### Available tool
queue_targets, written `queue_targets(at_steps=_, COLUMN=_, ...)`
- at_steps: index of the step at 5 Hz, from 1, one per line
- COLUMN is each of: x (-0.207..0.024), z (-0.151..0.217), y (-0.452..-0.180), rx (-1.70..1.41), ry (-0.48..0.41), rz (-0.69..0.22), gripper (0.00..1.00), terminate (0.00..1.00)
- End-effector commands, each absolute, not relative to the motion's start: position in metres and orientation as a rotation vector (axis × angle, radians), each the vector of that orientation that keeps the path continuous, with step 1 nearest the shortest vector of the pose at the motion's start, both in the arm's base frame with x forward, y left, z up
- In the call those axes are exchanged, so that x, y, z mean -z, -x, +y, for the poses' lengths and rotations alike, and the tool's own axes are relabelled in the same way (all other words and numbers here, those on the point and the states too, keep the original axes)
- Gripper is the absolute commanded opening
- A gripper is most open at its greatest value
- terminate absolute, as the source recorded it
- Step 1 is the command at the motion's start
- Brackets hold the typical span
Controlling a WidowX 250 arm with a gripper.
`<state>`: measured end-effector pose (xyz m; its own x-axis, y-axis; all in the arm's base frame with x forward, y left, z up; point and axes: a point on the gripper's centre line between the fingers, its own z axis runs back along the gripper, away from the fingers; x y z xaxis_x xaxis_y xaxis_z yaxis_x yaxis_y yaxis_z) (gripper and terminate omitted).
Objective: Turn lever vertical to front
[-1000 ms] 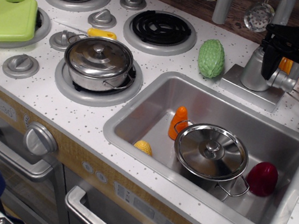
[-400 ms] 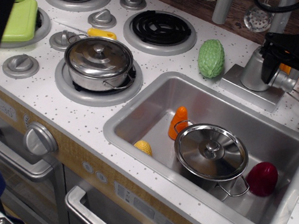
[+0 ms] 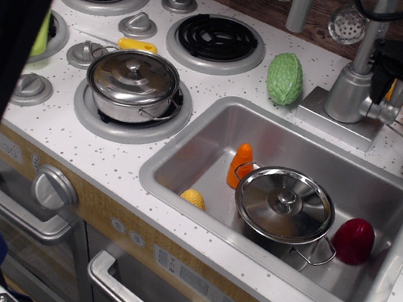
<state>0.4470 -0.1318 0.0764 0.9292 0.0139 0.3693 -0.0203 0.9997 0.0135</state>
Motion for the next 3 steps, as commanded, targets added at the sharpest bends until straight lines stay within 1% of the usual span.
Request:
queue_targets(at_steps=1, x=-0.1, z=-0.139, y=-0.467, rx=0.005, ry=-0.046, rz=-0.492, gripper=1.0, terminate=0.0)
queue_targets(at_steps=3, x=-0.102, z=-0.134, y=-0.484, rx=0.024, ry=-0.085, rz=-0.539, gripper=1.0, terminate=0.0)
